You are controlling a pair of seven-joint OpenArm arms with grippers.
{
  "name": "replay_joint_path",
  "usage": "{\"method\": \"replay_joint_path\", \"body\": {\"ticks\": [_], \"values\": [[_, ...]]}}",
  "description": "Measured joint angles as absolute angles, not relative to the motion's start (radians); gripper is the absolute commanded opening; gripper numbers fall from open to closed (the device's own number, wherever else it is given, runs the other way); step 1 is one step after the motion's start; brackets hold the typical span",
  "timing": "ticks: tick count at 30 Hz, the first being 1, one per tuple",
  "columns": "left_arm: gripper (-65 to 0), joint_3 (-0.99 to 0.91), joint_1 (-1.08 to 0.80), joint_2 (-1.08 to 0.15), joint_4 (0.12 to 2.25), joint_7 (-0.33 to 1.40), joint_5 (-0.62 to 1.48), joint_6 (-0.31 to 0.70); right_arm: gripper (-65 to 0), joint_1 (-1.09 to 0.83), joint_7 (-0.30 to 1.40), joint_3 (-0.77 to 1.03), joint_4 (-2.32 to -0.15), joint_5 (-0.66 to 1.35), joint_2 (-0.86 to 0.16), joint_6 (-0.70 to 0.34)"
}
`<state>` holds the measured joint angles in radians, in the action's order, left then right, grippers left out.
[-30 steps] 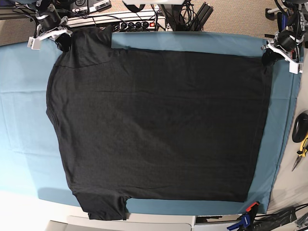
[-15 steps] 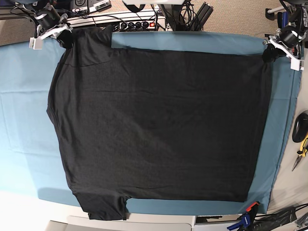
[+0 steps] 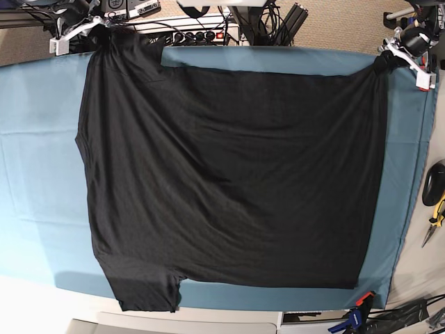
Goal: Fold the T-shirt properly
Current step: 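Lift the shoulder edge and pull it taut between both grippers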
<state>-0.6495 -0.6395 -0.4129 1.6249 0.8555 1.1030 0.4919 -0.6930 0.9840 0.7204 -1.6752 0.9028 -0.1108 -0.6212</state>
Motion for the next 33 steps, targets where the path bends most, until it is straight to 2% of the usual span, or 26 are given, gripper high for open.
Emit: {"method": "replay_joint_path", "body": {"ticks": [11, 22, 25, 33], "values": [[-65.0, -0.649, -0.675, -0.411, 1.631, 0.883, 1.14, 0.529, -65.0, -0.736, 0.984, 0.72, -1.676, 0.929, -0.203, -0.62], [-65.0, -0.649, -0.676, -0.411, 1.632, 0.884, 1.144, 0.529, -65.0, -0.734, 0.994, 0.72, -1.676, 0.97, -0.201, -0.623], [-65.0, -0.649, -0.686, -0.413, 1.647, 0.903, 1.166, 0.549, -65.0, -0.735, 1.019, 0.72, -1.678, 1.015, -0.2, -0.664], [-65.0, -0.649, -0.743, -0.416, 1.739, 0.909, 1.176, 0.554, -65.0, -0.745, 1.035, 0.748, -1.791, 1.007, -0.199, -0.671]]}}
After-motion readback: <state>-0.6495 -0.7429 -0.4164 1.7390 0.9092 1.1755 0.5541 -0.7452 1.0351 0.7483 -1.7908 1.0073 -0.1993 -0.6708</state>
